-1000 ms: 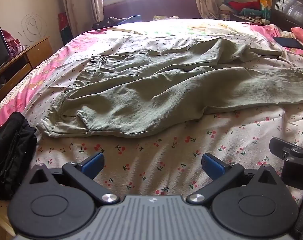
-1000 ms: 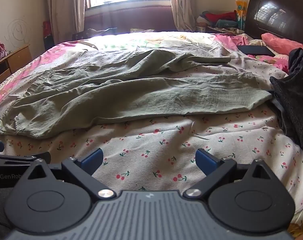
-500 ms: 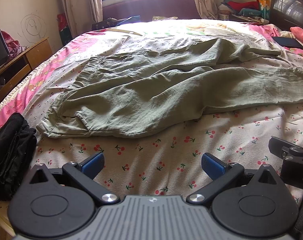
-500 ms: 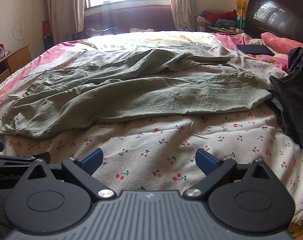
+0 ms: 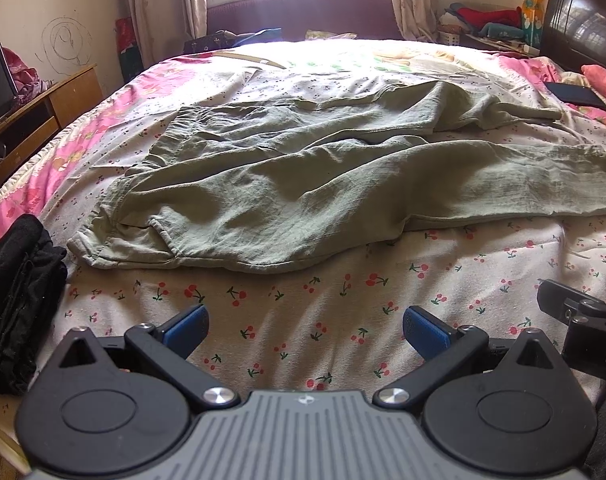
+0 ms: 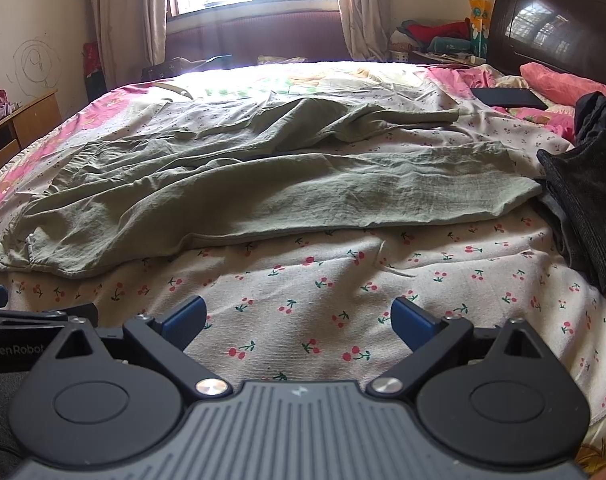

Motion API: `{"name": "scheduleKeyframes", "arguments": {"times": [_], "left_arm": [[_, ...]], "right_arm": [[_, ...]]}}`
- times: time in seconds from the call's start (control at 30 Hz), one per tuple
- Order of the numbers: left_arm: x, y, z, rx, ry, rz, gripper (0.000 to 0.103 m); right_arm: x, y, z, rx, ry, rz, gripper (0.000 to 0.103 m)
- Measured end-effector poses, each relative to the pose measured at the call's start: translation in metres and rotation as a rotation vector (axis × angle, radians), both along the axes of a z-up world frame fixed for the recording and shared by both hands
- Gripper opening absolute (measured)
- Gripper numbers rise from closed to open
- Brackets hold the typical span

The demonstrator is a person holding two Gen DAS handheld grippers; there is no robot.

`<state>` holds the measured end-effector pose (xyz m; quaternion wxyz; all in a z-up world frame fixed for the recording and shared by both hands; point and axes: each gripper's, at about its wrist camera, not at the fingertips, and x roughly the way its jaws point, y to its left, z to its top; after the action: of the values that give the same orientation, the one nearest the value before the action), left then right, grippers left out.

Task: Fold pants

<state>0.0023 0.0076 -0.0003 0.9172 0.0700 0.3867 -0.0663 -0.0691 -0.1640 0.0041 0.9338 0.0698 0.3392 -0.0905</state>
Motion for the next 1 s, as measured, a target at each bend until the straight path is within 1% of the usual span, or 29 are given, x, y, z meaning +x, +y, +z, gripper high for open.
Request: {"name": "scheduleKeyframes", "arguments": {"times": [1.0], "left_arm": [[-0.0019,-0.0032,0.0011,0.007,-0.007,-0.015,0.103]], "right_arm": [[0.001,-0.0017,-0.0001,0.005,0.004,-0.012,0.098]]}}
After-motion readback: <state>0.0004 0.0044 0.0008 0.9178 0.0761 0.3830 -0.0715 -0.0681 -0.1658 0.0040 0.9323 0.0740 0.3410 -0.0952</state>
